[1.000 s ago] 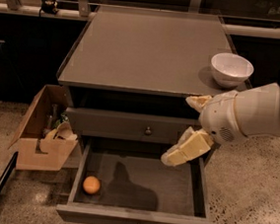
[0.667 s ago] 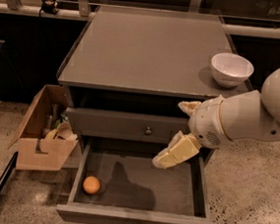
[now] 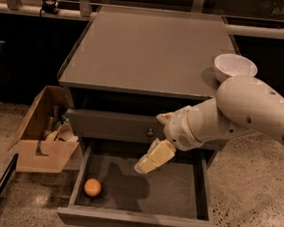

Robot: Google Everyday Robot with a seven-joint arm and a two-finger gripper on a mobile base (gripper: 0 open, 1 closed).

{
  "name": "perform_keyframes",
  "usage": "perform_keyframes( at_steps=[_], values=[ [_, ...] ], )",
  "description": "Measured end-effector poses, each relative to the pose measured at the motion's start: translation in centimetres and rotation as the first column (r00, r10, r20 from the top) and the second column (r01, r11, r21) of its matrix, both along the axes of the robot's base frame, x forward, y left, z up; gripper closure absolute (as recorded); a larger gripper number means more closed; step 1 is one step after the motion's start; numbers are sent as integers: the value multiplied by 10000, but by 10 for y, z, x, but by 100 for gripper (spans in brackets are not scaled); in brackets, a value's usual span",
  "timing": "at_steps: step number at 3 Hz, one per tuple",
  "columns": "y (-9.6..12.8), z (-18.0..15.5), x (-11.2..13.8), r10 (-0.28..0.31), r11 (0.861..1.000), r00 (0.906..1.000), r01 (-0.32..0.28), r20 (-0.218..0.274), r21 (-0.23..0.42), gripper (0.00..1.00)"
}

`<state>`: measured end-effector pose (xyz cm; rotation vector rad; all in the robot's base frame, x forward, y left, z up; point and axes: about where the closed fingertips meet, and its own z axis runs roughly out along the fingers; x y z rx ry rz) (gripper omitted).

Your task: Pick orange from middle drawer and place on counter

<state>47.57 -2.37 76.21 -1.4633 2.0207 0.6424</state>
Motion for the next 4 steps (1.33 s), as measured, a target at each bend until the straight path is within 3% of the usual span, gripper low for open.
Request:
perform_keyframes(
  at_steps=[2,4],
  values=[
    [8,-15,5,-191,9996,9998,190,18,202,0],
    [49,-76,18,-1022,9937,9934,996,525,505,0]
  ],
)
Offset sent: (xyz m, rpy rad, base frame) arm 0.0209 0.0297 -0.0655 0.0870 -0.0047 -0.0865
